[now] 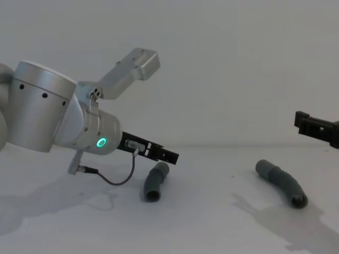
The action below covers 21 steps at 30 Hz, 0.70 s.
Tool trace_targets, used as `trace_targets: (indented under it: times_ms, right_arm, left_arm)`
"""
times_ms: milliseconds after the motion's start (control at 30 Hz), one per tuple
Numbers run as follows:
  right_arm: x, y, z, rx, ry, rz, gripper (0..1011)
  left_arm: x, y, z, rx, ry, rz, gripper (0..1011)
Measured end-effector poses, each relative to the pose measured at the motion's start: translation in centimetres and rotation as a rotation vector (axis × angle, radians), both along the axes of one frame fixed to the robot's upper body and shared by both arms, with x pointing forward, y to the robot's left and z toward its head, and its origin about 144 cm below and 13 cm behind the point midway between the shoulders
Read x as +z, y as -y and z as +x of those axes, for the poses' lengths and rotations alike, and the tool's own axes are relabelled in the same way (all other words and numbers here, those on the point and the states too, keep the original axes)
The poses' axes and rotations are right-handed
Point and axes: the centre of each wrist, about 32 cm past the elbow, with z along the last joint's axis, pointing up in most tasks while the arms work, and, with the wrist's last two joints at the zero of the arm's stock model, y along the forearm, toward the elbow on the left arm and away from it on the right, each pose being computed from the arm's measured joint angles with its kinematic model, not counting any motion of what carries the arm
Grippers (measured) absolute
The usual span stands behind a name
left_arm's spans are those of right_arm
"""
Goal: Use both hands to pick up one end of the pipe from the table, align the ends, and insert them.
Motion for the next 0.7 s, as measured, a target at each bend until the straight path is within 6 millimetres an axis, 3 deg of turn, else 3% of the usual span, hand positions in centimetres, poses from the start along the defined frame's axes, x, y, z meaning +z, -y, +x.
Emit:
trace_targets:
  times_ms: [700]
  right_arm:
    - [0.00,0.00,0.00,0.000,0.000,0.000,1000]
  left_arm:
    - [-0.05,0.29,-0.80,0.014,-0.077,-0.022,1001]
